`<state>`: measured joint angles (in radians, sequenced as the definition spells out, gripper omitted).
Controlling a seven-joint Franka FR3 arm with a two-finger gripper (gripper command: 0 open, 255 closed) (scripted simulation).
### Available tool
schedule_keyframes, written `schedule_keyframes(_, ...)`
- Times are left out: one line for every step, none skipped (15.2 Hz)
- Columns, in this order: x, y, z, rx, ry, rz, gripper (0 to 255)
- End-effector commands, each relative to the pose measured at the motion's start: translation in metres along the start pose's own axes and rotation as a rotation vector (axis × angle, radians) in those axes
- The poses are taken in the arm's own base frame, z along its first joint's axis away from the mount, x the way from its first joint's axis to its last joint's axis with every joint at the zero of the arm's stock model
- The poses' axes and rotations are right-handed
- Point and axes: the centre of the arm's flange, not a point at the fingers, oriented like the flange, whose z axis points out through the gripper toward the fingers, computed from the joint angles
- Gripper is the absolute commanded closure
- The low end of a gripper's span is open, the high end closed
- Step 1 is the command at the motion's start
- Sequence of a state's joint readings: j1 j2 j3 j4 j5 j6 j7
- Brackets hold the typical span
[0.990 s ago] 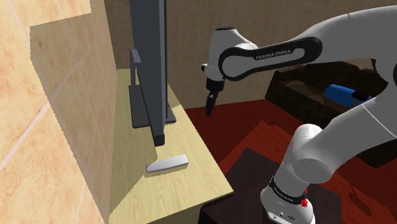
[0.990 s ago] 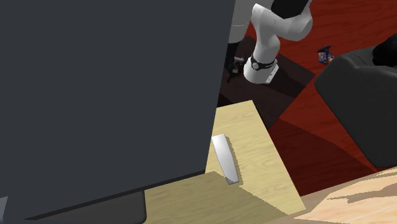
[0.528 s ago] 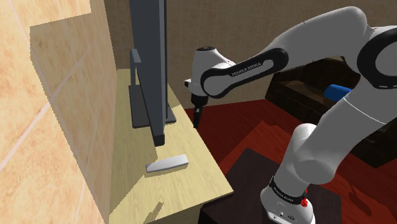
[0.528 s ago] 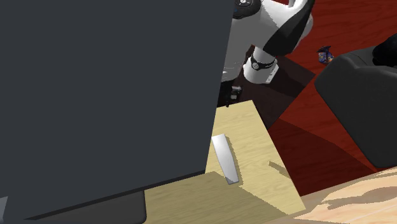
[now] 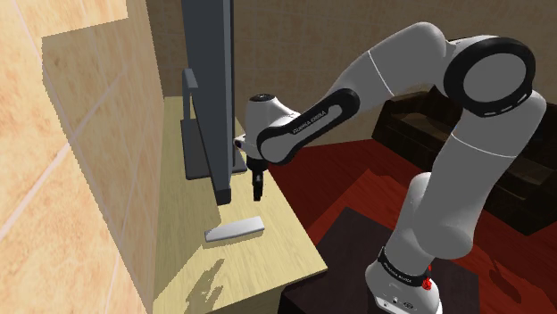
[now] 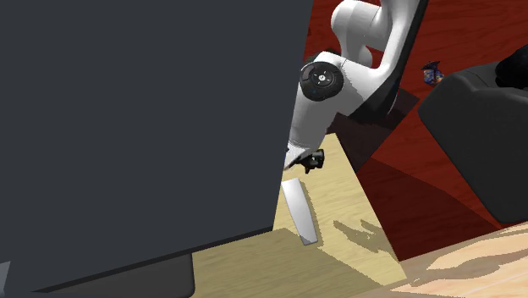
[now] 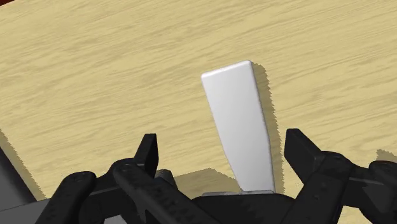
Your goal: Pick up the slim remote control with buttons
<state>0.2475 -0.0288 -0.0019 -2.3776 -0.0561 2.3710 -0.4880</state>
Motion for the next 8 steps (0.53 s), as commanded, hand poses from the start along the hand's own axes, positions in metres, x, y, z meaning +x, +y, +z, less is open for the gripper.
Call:
schedule_keyframes(0.016, -0.006, 0.023, 0.007, 0.0, -0.055, 0)
schedule_keyframes(0.024, -0.01, 0.033, 0.01, 0.0, -0.081, 0)
schedule_keyframes(0.032, -0.013, 0.043, 0.014, 0.0, -0.108, 0)
schedule_keyframes(0.039, -0.017, 0.053, 0.017, 0.0, -0.134, 0)
schedule_keyframes(0.046, -0.022, 0.062, 0.02, 0.0, -0.161, 0)
schedule_keyframes(0.054, -0.026, 0.072, 0.024, 0.0, -0.187, 0)
schedule_keyframes(0.061, -0.031, 0.082, 0.027, 0.0, -0.214, 0)
schedule_keyframes(0.068, -0.036, 0.092, 0.031, 0.0, -0.24, 0)
